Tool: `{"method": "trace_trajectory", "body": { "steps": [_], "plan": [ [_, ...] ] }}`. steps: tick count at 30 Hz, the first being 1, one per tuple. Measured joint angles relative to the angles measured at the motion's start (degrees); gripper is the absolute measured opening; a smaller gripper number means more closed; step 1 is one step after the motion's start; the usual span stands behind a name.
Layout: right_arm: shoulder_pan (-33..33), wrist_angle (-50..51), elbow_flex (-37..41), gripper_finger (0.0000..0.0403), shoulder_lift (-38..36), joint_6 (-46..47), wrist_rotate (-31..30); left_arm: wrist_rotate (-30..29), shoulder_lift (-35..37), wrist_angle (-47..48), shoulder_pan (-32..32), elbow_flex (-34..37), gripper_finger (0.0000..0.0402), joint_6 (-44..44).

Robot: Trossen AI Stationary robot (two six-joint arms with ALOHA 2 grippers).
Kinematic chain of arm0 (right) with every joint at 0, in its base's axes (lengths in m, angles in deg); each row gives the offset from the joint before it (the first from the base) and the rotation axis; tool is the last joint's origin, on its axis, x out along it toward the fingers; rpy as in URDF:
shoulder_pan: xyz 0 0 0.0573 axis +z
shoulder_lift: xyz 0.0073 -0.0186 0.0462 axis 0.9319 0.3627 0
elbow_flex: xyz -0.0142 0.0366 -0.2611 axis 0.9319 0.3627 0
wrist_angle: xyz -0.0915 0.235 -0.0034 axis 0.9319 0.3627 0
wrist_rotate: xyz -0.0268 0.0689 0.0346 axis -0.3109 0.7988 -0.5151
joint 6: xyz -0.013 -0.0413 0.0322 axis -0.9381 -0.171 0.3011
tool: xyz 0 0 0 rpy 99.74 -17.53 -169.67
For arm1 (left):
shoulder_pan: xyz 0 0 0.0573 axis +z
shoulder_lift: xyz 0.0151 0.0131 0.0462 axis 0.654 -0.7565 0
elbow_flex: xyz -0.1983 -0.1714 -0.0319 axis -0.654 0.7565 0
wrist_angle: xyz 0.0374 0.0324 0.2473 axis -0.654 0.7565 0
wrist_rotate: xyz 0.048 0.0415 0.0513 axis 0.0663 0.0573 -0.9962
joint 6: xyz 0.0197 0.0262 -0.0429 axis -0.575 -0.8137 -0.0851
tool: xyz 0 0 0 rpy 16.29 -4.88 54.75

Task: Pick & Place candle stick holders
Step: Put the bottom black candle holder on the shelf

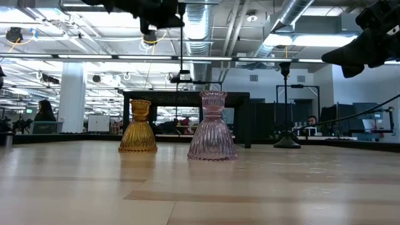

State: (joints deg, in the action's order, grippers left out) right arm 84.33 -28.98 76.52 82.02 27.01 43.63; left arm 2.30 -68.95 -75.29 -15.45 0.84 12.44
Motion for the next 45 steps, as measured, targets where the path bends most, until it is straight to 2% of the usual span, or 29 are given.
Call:
{"method": "trace_trajectory", "body": {
  "steps": [9,13,18,29,32,37,45],
  "plan": [
    [0.0,0.0,0.0,0.0000,0.0,0.0,0.0,4.8,-5.4,-2.1,7.9,-1.8,0.0018,5.6],
    [0.0,0.0,0.0,0.0000,0.0,0.0,0.0,10.0,-7.7,-5.2,8.6,-1.8,0.0018,7.5],
    [0.0,0.0,0.0,0.0000,0.0,0.0,0.0,10.3,-9.5,-5.8,8.5,-1.8,0.0018,7.5],
    [0.0,0.0,0.0,0.0000,0.0,0.0,0.0,9.4,-6.7,-5.3,8.5,-1.8,0.0018,3.9],
    [0.0,0.1,0.0,0.0000,0.0,0.0,0.0,7.5,-4.8,-2.2,8.5,-1.8,0.0018,2.2],
    [0.0,0.1,0.0,0.0000,0.0,0.0,0.0,-0.2,-2.3,1.3,8.7,-1.8,0.0018,-1.1],
    [0.0,0.1,0.0,0.0000,0.0,0.0,0.0,-1.1,-2.3,6.9,12.2,-1.8,0.0018,2.4]
  ]
}}
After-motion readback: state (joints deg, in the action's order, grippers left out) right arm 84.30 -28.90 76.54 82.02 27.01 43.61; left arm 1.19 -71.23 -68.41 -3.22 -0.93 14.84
